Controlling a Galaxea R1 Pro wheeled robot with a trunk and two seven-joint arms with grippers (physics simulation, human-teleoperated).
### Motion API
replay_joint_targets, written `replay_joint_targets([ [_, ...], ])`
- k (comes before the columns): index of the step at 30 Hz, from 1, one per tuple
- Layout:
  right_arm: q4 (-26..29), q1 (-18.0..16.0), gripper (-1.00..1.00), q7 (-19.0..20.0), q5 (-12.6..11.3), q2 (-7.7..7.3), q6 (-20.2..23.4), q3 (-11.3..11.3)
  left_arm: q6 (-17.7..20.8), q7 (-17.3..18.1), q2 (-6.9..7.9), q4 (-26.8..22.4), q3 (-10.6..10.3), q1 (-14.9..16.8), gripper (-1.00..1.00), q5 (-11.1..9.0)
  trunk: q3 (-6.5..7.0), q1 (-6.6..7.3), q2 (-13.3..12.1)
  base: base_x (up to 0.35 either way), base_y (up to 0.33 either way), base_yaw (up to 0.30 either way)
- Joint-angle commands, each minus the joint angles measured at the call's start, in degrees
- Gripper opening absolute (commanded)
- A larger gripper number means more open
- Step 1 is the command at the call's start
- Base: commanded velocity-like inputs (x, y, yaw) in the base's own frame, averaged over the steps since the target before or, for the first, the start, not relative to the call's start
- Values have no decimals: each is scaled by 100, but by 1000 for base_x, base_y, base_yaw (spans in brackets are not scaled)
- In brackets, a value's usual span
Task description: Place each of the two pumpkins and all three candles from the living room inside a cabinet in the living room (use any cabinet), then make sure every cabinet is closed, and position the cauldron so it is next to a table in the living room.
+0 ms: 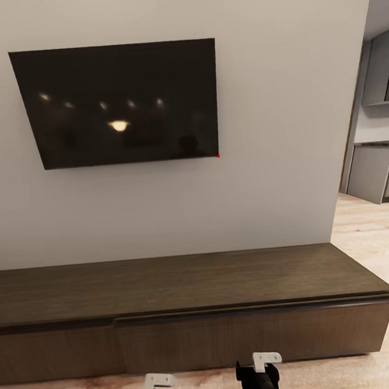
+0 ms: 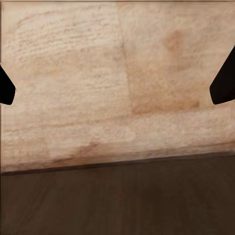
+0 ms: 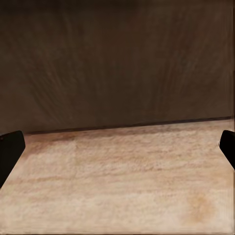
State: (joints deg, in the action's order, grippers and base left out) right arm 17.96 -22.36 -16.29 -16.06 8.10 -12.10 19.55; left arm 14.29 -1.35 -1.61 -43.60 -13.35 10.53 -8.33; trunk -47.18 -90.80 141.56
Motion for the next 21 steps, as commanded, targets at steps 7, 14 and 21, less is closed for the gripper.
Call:
replay_joint_targets([
  [7,-10,-5,100,-26,-53,-13,7,71,30,-17,4,-8,-13,2,100,-60,120,157,-279,-73,0,0],
  [14,-17,-5,100,-23,-56,-11,8,79,33,-15,12,-8,-3,2,100,-63,245,311,-560,-8,0,0],
  [21,-12,-5,100,-23,-63,-4,6,83,30,-7,16,-8,-1,2,100,-75,371,465,-841,-1,0,24],
])
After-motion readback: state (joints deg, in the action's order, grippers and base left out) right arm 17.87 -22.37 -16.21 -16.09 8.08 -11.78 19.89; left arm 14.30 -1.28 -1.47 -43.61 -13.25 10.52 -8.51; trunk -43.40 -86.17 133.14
